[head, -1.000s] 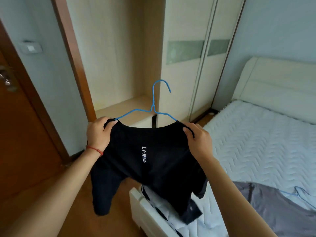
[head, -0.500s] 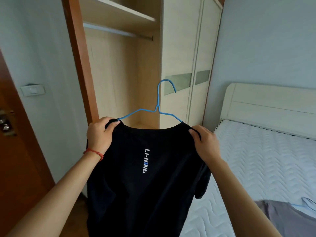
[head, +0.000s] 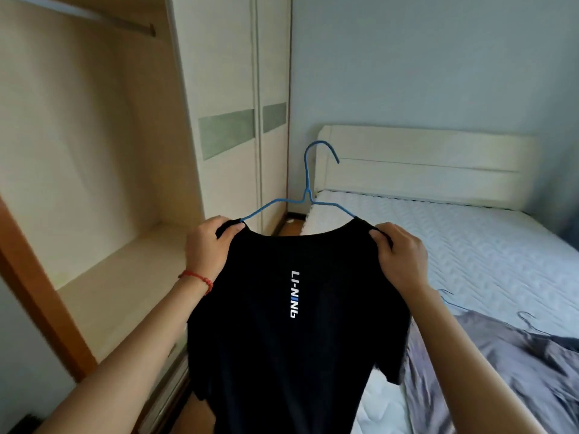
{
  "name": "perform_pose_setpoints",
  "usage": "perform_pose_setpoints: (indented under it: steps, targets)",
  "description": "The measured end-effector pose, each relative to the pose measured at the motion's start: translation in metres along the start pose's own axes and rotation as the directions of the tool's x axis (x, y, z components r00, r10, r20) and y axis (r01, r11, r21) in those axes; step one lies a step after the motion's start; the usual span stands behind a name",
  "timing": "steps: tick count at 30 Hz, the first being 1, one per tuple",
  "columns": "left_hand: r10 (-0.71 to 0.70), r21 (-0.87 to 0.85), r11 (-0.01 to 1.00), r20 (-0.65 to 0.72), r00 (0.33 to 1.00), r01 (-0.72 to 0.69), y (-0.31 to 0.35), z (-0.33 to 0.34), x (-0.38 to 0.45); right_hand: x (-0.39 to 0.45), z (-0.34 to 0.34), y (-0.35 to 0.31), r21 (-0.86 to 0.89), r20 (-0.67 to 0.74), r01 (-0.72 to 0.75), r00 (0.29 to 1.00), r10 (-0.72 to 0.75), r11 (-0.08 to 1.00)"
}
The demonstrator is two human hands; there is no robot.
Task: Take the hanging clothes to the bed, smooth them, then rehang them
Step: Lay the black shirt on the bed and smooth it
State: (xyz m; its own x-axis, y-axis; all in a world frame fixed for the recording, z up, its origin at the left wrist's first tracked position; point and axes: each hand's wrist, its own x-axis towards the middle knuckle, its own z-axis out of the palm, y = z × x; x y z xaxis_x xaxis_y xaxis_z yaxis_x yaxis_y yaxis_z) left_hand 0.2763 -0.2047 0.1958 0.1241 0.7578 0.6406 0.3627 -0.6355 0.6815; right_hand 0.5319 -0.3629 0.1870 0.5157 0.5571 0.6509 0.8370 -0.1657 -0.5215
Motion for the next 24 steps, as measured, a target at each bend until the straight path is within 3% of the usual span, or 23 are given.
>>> perform_pose_setpoints:
  steps: [6,12,19,24]
  targets:
    - [0.106,0.020,0.994,0.103,0.989,-0.109,-0.003,0.096,0.026,0.042,0.018,0.063,-0.005,0.063,-0.073,0.995,0.073,0.997]
    - [-0.004,0.002,1.000,0.239,0.971,0.004,-0.016,0.184,0.050,0.088,0.055,0.120,0.094,0.278,-0.121,0.956,0.091,0.988]
    - [-0.228,0.056,0.973,0.374,0.899,0.224,-0.066,0.263,0.045,0.086,0.109,0.213,-0.012,0.447,-0.287,0.855,0.262,0.958]
    - [-0.296,0.101,0.955,0.434,0.851,0.281,-0.105,0.312,0.037,0.069,0.137,0.267,-0.080,0.487,-0.352,0.803,0.345,0.932]
